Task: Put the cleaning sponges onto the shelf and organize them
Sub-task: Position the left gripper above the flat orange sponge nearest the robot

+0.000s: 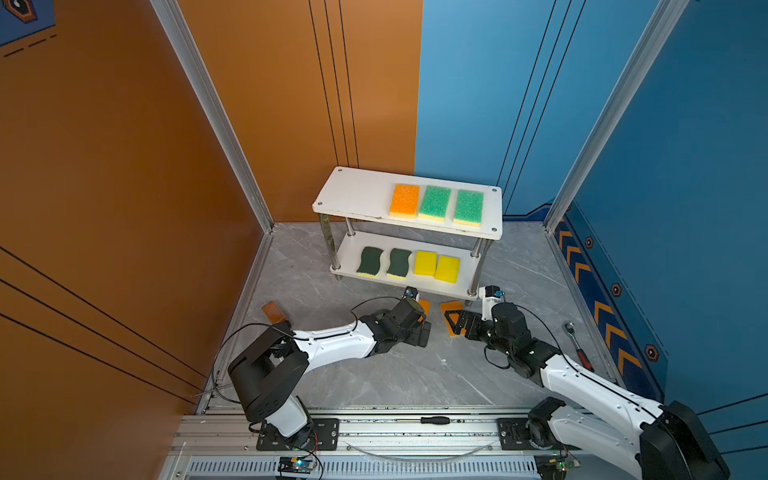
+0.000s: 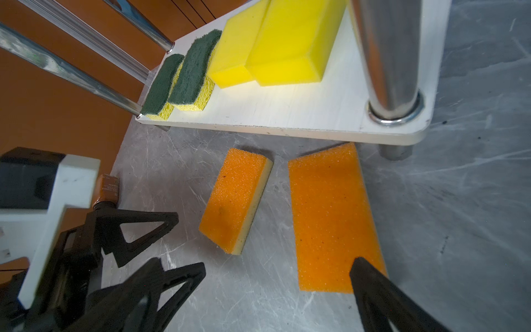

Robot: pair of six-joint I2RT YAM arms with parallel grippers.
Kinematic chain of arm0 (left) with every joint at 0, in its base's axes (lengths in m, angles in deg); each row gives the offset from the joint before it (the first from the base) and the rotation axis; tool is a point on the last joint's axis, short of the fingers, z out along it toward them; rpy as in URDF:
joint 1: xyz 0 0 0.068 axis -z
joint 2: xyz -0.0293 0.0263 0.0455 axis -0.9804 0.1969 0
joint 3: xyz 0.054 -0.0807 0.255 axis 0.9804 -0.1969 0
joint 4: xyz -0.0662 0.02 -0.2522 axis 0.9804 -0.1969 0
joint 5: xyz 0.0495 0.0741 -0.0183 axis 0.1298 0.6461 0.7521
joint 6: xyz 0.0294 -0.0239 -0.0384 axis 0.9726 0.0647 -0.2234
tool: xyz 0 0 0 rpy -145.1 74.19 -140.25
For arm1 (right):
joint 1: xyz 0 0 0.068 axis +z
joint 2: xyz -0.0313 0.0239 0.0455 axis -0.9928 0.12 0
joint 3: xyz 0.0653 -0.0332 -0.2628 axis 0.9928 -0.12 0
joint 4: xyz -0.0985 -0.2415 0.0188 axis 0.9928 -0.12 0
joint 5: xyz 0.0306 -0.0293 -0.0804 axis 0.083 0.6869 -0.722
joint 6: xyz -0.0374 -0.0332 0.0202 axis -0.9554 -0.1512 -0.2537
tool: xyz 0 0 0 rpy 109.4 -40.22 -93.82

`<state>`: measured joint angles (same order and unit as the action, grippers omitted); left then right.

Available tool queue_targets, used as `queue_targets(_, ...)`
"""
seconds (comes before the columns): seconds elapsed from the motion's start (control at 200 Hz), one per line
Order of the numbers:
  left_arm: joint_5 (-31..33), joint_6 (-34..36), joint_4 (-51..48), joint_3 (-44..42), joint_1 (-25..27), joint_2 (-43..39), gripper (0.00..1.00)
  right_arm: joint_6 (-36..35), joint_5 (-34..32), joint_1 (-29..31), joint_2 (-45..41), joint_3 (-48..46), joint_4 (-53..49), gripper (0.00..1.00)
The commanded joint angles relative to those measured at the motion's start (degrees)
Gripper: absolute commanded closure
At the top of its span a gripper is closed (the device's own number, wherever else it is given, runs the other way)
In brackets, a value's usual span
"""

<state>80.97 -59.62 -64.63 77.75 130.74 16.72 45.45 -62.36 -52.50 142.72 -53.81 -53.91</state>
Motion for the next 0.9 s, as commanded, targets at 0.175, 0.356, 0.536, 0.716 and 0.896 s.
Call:
queue_targets(0.175,-1.43,1.68,1.14,2.54,0.73,2.91,0.02,0.52,-0.35,-0.55,-0.96,-0.79,-1.49,0.00)
queue_targets(0.356,-1.47,2.13,1.24,3.31,0.77,4.53,0.02,0.58,-0.31,-0.64,-0.96,-0.90,-1.32,0.00)
queue_targets(0.536,-0.15,2.43,1.24,3.62,0.88,5.79,0.03,0.64,-0.21,-0.73,-0.87,-1.03,-1.22,0.00)
queue_targets(0.716,0.29,2.34,1.22,3.46,0.90,6.48,0.02,0.76,-0.06,-0.74,-0.78,-1.34,-0.94,0.00)
queue_targets(0.896,0.73,2.55,1.24,3.38,0.86,6.92,0.02,0.82,0.02,-0.75,-1.03,-1.38,-0.85,0.00)
